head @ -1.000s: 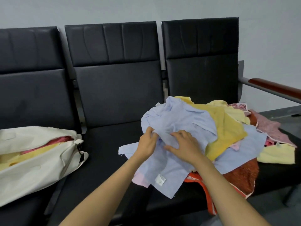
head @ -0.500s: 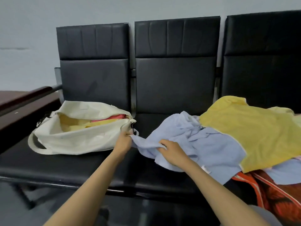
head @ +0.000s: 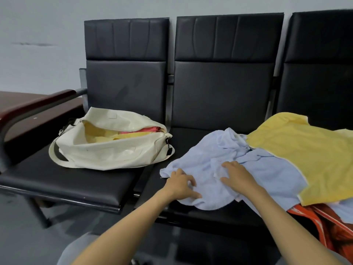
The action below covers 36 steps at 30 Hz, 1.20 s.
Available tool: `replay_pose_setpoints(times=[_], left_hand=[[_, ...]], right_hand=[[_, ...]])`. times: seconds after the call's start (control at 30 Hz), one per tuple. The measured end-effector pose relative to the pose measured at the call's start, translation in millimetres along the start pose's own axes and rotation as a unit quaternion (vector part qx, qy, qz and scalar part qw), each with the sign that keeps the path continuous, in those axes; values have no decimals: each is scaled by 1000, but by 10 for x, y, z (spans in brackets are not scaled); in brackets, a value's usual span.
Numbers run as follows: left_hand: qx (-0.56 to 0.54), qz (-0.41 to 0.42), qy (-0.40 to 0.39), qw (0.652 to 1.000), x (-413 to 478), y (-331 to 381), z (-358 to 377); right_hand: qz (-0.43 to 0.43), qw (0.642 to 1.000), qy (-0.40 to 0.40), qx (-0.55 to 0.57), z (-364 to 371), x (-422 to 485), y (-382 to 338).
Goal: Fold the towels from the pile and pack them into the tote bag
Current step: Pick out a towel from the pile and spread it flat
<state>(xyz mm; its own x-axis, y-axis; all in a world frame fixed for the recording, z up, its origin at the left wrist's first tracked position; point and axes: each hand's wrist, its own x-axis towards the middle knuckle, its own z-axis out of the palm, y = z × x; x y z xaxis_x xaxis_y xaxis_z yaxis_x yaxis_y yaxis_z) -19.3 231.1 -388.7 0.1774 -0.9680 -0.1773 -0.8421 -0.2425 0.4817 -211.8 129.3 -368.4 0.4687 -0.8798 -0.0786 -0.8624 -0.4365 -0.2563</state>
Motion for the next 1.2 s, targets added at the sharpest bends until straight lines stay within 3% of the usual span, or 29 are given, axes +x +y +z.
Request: replay_pose_setpoints(times=[0.17,0.27,0.33,0.4,0.5,0.57,0.63,0.7,0.77,0.83,1.0,1.1,1.2], left_hand=[[13,-29,50,998,126,-116,-135],[-48,-59,87,993,185,-206,-321],[-65,-51,122,989,191,-234,-416],[-59,-43,165,984,174,-247,-469],[-48,-58,198,977,138,-294,-475],[-25,-59,205,977,121,-347,-431],[-11,-25,238,971,86,-327,-388],[-36,30,235,971,42,-247,-346],[-34,66,162,984,-7,-171,-284],[-4,86,112,990,-23,-158,-200],[31,85,89,992,3,-200,-151],[93,76,92,988,-14,-122,-132],[105,76,150,980,-45,39,-116]], right_hand=[[-1,999,38,-2,45,-5,84],[14,983,46,176,-149,-46,74],[14,937,5,349,-329,-129,72],[15,909,-5,418,-451,-200,118],[75,930,79,350,-425,-183,211],[115,973,137,143,-362,-154,259],[89,983,156,20,-296,-154,271],[13,991,114,65,-233,-142,221],[-80,991,25,104,-122,-155,153],[-130,991,-33,22,3,-137,87],[-120,985,50,-113,143,-36,-49],[-148,983,94,-57,82,-50,-163],[-163,965,81,190,-52,-153,-342]])
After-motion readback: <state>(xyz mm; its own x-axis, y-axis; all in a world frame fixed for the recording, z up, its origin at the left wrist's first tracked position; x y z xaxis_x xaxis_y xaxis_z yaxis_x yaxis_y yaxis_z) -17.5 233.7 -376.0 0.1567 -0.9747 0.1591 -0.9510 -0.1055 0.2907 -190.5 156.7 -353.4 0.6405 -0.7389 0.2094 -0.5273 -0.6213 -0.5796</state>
